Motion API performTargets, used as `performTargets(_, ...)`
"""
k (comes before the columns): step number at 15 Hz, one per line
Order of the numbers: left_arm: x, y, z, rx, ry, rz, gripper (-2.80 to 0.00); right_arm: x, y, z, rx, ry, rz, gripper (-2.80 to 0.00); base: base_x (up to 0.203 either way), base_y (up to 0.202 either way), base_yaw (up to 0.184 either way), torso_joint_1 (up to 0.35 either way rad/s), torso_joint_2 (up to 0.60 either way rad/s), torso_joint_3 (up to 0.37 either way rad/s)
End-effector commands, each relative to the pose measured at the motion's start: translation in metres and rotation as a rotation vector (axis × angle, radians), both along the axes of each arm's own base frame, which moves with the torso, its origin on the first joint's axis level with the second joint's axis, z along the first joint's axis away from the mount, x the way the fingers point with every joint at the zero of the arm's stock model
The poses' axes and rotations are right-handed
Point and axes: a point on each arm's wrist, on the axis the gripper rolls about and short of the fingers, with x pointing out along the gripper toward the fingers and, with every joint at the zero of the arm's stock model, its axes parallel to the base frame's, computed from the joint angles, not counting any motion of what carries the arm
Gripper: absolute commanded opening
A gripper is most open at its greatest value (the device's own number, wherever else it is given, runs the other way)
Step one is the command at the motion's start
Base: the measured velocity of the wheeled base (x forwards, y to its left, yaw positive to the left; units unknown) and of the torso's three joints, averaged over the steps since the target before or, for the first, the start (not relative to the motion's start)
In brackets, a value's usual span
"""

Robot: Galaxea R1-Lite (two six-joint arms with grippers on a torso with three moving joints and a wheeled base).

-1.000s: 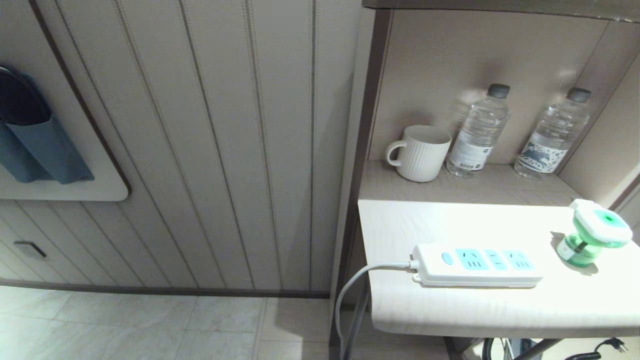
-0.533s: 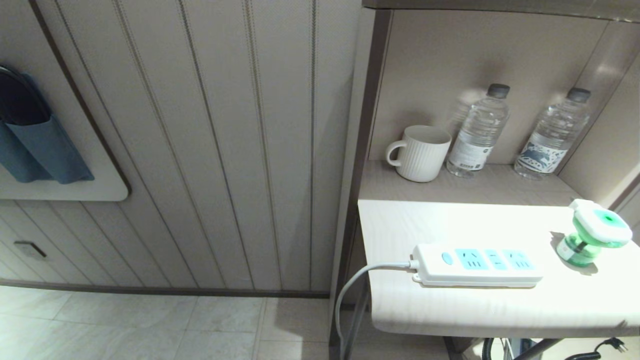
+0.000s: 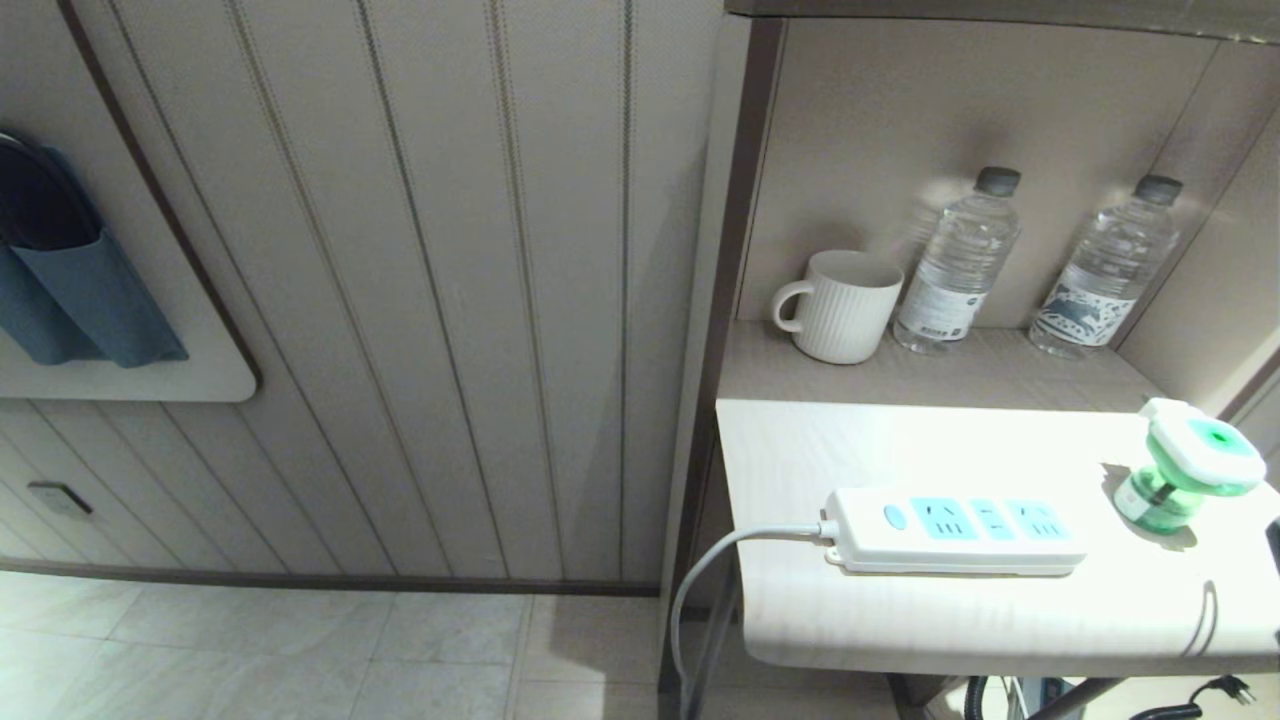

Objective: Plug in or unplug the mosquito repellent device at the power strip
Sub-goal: Pick up the mosquito repellent liquid

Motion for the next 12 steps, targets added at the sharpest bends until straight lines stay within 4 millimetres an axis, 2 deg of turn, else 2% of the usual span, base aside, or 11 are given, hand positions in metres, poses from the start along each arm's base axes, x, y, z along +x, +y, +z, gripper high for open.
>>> performTargets(1, 0.000, 0.000, 0.000, -0.001, -0.002, 0.000, -2.80, 0.005, 0.001, 0.004, -0.003, -0.024, 0.025, 0.00, 0.000, 0.000, 0.000, 0.000, 0.00, 0.000)
performTargets(7, 0.000, 0.000, 0.000, -0.001, -0.002, 0.000, -2.80, 0.032, 0.000, 0.004, -0.002, 0.020, 0.048, 0.00, 0.000, 0.000, 0.000, 0.000, 0.00, 0.000)
performTargets(9, 0.000, 0.000, 0.000, -0.001, -0.002, 0.000, -2.80, 0.034, 0.000, 0.005, -0.002, 0.004, 0.047, 0.00, 0.000, 0.000, 0.000, 0.000, 0.00, 0.000)
performTargets(12, 0.000, 0.000, 0.000, -0.001, -0.002, 0.000, -2.80, 0.057, -0.001, -0.001, 0.021, 0.026, 0.061, 0.00, 0.000, 0.000, 0.000, 0.000, 0.00, 0.000)
